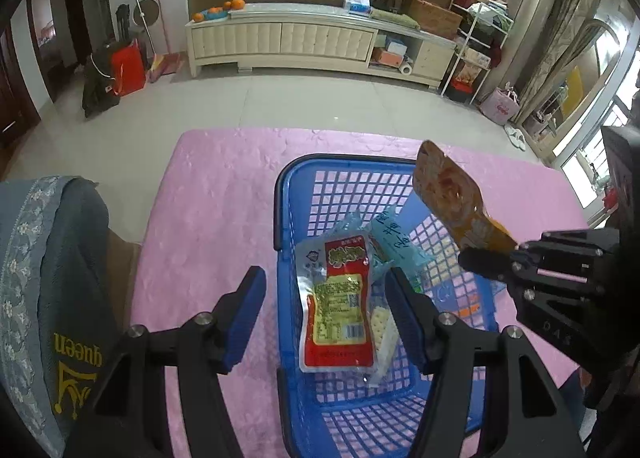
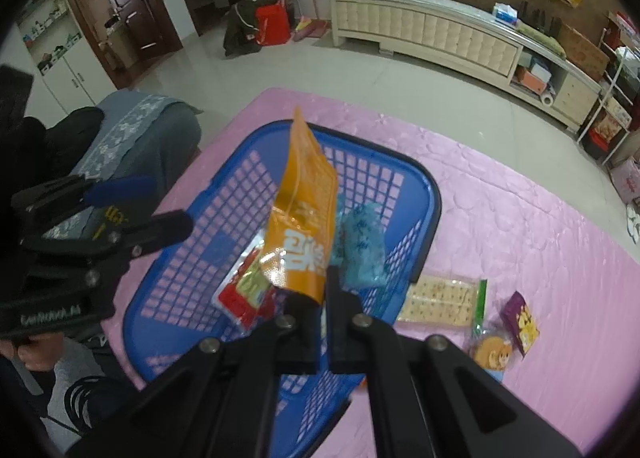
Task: Organize snacks
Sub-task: 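Lower the yellow pouch into the basket and open the right gripper, then withdraw both grippers from the basket toward the remaining snacks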
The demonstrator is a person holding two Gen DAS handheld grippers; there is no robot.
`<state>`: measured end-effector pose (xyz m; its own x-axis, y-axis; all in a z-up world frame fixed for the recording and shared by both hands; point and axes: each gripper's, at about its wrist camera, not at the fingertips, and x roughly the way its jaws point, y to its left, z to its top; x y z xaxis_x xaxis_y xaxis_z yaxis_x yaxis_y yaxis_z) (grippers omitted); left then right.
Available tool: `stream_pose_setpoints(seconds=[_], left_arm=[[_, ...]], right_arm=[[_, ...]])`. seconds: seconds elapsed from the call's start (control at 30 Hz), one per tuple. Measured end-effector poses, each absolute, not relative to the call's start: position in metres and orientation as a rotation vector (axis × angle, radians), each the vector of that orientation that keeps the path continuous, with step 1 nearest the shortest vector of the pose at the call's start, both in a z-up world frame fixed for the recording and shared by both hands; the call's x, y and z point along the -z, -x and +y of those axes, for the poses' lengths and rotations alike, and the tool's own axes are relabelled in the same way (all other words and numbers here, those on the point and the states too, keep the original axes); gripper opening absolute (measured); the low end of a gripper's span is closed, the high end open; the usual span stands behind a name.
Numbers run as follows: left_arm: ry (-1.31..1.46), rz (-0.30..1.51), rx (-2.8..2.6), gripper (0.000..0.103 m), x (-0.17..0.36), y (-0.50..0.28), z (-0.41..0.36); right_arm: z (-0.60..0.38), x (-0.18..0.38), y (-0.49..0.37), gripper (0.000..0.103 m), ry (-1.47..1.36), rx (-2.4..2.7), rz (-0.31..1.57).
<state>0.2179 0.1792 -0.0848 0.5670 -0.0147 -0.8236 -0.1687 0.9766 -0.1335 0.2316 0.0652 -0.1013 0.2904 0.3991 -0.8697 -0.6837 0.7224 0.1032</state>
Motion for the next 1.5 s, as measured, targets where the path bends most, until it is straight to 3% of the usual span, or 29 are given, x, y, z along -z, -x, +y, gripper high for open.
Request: stream_pose_setpoints(seconds=[0.07, 0.13, 0.17, 0.2, 0.23, 0.27, 1.23, 1.5], left_arm=[[0.207, 0.973, -0.093, 0.06, 0.09, -0.224, 0.182], [0.213, 0.98, -0.094, 0.06, 0.094, -0.227, 0.185], [0.216, 0.986, -0.095, 0.06, 0.097, -0.228, 0.186], [0.218, 0.991, -0.096, 0.06, 0.099, -0.228, 0.186], [0.22, 0.994, -0.097, 0.06, 0.1, -0.228, 0.186], [0.223, 0.997, -0.098, 0.06, 0.101, -0.226, 0.185], [0.161, 0.916, -0.052, 0.06, 0.039, -0.153, 0.106], [0.13, 0.896, -0.043, 0.075, 0.034, -0.146, 0.066]], right_arm=[[0.069, 0.104, -0.239, 0.004, 0.336, -0.712, 1.037], [0.072, 0.107, -0.245, 0.012, 0.355, -0.683, 1.016], [0.071, 0.109, -0.247, 0.036, 0.368, -0.66, 1.014], [0.07, 0.111, -0.248, 0.072, 0.377, -0.639, 1.01], [0.068, 0.112, -0.25, 0.086, 0.374, -0.633, 1.008], [0.065, 0.111, -0.248, 0.093, 0.357, -0.631, 0.997], [-0.022, 0.044, -0.174, 0.096, 0.244, -0.625, 0.927], [-0.065, 0.044, -0.165, 0.097, 0.204, -0.615, 0.92]])
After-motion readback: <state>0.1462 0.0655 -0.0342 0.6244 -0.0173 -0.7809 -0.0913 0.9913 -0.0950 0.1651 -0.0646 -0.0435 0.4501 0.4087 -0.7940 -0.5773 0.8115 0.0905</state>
